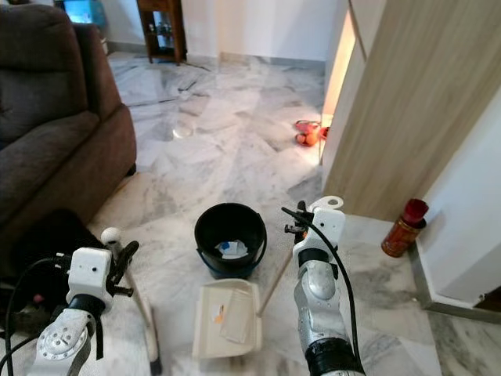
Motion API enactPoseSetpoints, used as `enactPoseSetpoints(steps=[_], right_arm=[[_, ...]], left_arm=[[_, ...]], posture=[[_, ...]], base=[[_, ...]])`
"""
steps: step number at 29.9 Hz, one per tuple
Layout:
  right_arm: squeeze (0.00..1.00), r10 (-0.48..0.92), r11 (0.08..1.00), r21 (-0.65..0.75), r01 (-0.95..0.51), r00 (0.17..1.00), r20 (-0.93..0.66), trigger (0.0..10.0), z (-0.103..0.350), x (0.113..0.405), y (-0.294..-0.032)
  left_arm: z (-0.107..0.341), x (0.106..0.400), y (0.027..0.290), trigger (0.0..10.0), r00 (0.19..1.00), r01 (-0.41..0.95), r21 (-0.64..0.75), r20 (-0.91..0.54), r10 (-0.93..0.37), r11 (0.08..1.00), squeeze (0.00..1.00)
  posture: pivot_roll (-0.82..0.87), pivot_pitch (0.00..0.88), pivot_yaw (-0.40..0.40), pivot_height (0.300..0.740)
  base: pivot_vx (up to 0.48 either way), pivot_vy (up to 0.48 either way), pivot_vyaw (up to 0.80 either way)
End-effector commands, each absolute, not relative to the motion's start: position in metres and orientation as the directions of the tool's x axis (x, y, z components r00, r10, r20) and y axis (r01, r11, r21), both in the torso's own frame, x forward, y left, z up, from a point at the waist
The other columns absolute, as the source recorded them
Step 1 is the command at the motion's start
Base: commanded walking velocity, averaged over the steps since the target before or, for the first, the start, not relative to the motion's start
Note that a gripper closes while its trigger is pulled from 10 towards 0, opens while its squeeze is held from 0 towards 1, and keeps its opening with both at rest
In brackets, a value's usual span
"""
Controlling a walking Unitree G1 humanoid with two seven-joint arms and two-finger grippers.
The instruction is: Sweep floor
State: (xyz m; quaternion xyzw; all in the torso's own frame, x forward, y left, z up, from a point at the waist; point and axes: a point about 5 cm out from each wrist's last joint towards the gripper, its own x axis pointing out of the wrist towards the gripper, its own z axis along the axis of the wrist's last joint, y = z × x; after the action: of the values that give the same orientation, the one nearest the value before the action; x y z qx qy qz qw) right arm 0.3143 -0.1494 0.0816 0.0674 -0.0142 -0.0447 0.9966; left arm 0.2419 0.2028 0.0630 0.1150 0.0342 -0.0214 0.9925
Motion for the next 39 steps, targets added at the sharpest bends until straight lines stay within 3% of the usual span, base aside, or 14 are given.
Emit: enactPoseSetpoints(steps=[1,13,39], right_arm=[[0.00,-0.100,0.989,0.121,0.085,0.988,0.119,10.0,0.104,0.315,-0.157],[0.00,-0.087,0.995,0.053,0.079,0.983,0.161,10.0,0.124,0.286,-0.179],[0.00,0.009,0.972,0.216,-0.094,0.931,0.364,10.0,0.242,0.272,-0.155]], left_arm=[[0.068,0.243,0.207,10.0,0.999,0.041,0.259,-0.034,-0.033,0.965,0.00],[0.065,0.246,0.206,10.0,0.999,0.044,0.259,-0.039,-0.035,0.965,0.00],[0.066,0.252,0.206,10.0,0.998,0.051,0.256,-0.034,-0.044,0.965,0.00]], posture=[[0.21,0.026,-0.011,0.740],[0.20,0.034,-0.007,0.740],[0.19,0.050,0.010,0.740]], base=[[0.000,0.000,0.00],[0.000,0.000,0.00],[0.000,0.000,0.00]])
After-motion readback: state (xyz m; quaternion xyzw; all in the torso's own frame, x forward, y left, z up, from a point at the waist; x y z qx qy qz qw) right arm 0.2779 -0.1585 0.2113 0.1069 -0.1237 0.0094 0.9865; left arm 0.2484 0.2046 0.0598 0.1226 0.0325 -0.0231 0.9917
